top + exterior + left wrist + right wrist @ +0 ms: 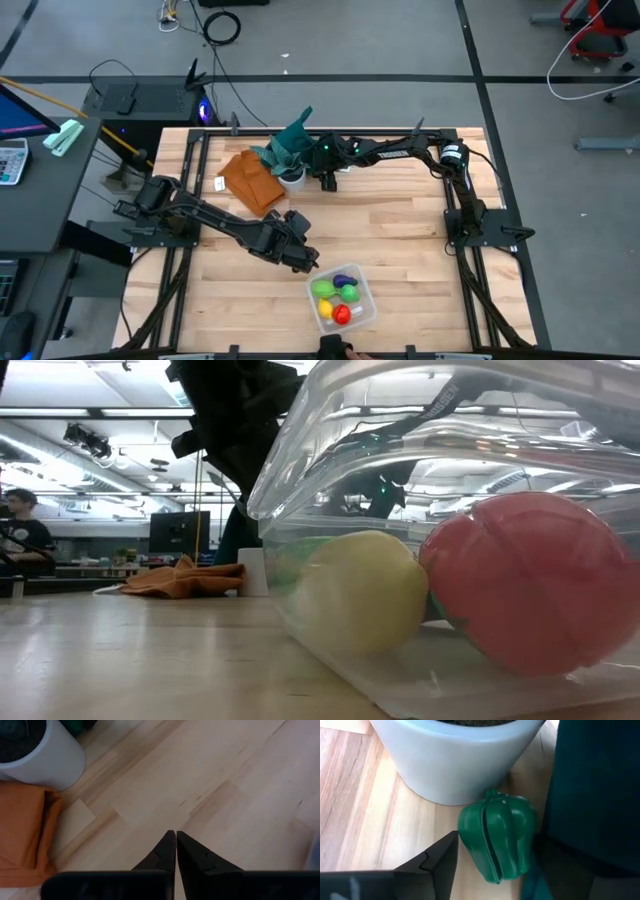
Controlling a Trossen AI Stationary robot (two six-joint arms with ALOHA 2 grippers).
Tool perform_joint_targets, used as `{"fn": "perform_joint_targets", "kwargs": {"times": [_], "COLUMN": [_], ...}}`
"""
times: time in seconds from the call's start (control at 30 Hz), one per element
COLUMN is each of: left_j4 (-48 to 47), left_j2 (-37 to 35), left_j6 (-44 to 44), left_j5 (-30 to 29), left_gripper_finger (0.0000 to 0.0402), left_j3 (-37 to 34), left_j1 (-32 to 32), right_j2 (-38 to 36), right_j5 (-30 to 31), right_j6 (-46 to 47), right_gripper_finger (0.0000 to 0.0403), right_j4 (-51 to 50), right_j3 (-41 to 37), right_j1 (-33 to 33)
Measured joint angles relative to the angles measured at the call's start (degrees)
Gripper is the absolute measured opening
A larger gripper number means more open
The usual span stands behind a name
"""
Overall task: Pick and placing Produce into tupperware
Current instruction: Put the bell pepper into the transparent bin
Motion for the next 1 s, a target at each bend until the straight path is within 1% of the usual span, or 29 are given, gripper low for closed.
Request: {"fn": "perform_joint_targets", "kwargs": {"times": [0.23,0.3,0.4,0.57,0.73,0.87,1.0], "left_j4": [0.0,0.0,-0.02,-0.02,-0.07,-0.05,-0.09], "left_j2": [0.0,0.0,0.0,0.0,0.0,0.0,0.0], "left_j6": [-0.02,-0.02,-0.04,-0.04,0.02,0.07,0.18], "left_j5": [0.0,0.0,0.0,-0.02,-0.02,-0.02,-0.04], "left_gripper_finger": [0.0005,0.0005,0.0017,0.0029,0.0014,0.0005,0.0011], "left_j3": [0.0,0.0,0.0,0.0,0.0,0.0,0.0], "left_j1": [-0.02,-0.02,-0.02,-0.02,-0.02,-0.02,-0.02], "right_j2": [-0.01,-0.03,-0.05,-0.56,-2.23,-3.53,-5.55], "right_j5": [0.18,0.18,0.59,1.19,1.25,1.16,1.02], "right_j6": [0.0,0.0,0.0,0.02,0.07,1.29,1.33], "right_gripper_finger": [0.0188,0.018,0.0172,0.0169,0.0169,0.0168,0.0168], "right_j4": [0.11,0.12,0.13,-0.5,-1.43,-5.01,-9.05], "right_j3": [-0.01,0.0,-0.01,-0.07,-0.09,-0.09,-0.09], "right_j1": [0.0,0.0,0.02,0.02,0.02,0.02,0.22]}}
